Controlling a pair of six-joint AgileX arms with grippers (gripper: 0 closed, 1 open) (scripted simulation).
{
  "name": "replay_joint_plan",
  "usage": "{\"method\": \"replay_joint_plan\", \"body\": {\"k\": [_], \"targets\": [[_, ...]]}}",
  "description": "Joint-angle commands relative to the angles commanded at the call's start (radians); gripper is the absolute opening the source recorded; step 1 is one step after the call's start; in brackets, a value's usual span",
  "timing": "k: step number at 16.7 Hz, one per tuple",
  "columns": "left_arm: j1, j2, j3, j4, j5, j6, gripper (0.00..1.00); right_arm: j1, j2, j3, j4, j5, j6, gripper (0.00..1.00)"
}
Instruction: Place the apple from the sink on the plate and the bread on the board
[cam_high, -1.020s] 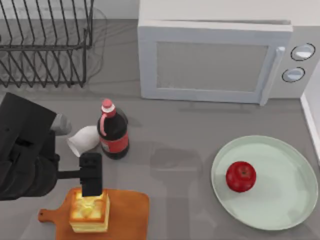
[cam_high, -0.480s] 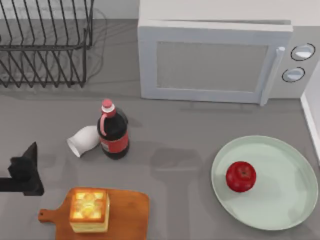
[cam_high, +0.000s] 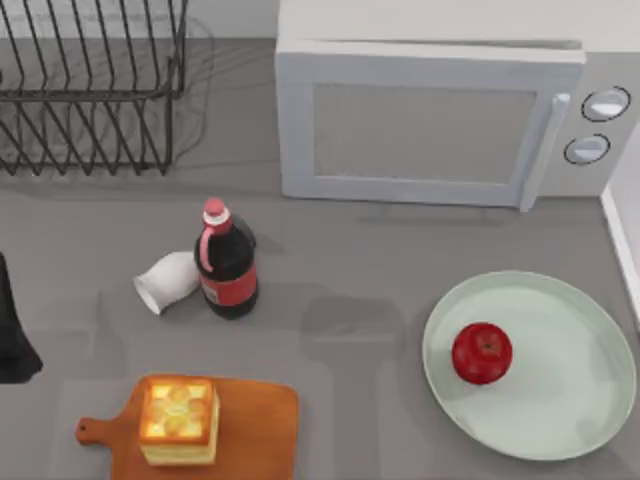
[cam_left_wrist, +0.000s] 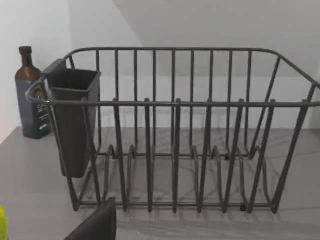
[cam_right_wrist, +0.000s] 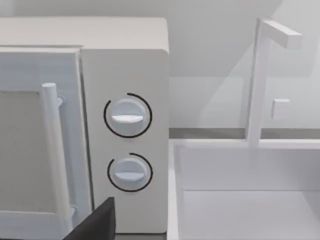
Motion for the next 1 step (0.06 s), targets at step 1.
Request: {"method": "replay_joint_plan", "body": {"k": [1], "targets": [[0.0, 0.0, 0.0, 0.0, 0.0, 0.0, 1.0, 0.0, 0.0, 0.0, 0.0, 0.0, 0.0, 1.0]]}}
